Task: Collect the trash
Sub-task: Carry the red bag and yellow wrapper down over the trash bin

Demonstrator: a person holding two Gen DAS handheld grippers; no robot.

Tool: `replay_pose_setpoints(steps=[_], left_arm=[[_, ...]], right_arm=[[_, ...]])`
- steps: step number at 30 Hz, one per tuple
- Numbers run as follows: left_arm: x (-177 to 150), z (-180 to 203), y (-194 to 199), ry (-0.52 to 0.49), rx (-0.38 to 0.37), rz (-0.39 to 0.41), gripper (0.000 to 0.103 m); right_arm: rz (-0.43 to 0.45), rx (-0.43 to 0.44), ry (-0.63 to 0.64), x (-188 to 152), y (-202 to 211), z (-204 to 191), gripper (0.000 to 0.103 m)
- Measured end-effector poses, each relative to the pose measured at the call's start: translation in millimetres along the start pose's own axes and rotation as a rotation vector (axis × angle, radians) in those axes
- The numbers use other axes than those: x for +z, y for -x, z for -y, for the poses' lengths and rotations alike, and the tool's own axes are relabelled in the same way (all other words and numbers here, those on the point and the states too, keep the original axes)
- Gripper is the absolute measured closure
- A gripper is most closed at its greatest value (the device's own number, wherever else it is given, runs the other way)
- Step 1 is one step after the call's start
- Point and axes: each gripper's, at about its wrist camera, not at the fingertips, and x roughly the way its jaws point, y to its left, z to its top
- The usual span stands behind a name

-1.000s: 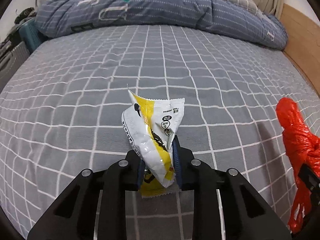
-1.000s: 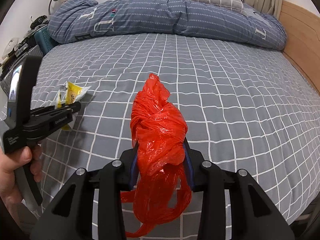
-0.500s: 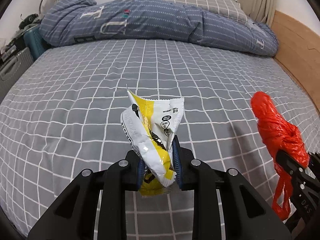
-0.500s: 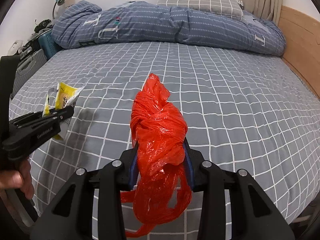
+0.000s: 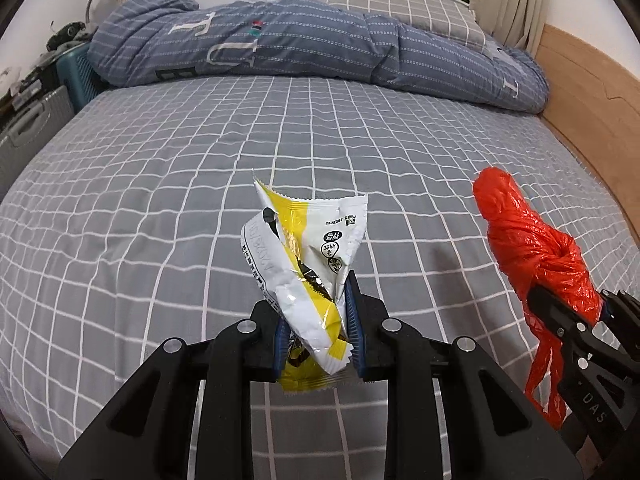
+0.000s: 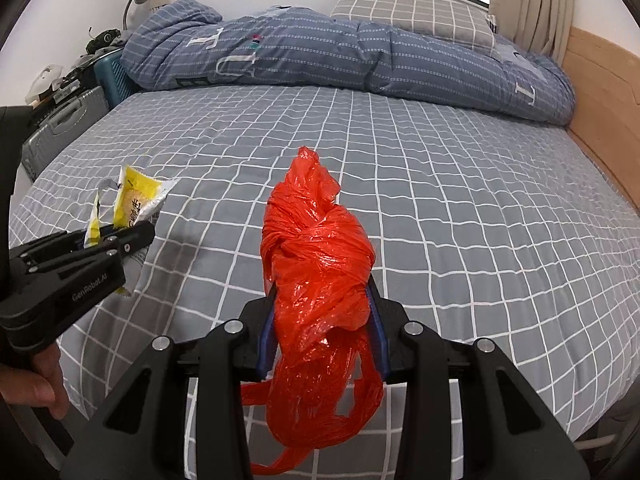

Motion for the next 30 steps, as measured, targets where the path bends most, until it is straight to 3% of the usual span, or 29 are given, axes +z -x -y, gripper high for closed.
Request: replay_pose_setpoints(steps=[30], left_arm=[[-69.9,7.8,74.1,0.029,-0.038,0.001,0.079]], right_arm=[[0.016,0.022,-0.023,-47.7,61.3,-6.0,0.067]])
